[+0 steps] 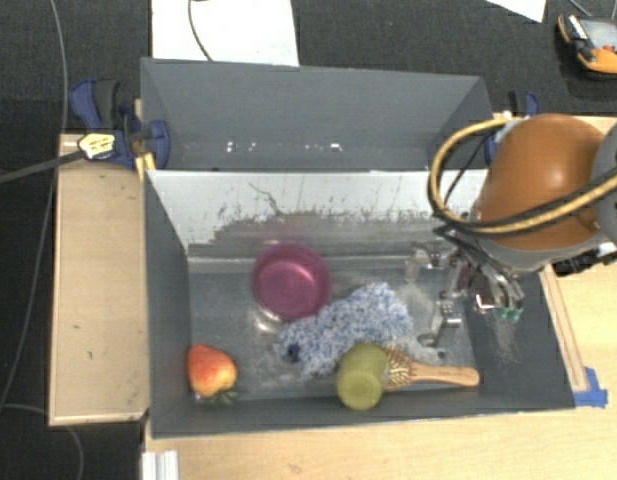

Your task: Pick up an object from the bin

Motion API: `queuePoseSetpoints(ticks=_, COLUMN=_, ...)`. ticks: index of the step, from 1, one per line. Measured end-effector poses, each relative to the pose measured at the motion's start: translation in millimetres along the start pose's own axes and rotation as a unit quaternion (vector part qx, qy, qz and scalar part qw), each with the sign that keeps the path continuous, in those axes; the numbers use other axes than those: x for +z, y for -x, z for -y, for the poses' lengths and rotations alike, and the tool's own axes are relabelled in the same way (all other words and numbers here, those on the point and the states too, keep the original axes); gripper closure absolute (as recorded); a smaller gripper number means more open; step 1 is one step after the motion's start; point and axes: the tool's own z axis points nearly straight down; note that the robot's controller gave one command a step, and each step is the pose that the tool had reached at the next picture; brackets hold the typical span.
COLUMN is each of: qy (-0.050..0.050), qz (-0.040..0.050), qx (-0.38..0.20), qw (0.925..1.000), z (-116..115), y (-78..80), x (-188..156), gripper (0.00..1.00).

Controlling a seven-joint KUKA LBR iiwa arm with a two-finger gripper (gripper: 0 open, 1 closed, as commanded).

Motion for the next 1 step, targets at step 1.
queuePoseSetpoints(ticks=1, qy=0.0, qz=0.0, qx=0.0, qw=1.0, z=0.0, y=0.0, x=0.0, gripper=0.0)
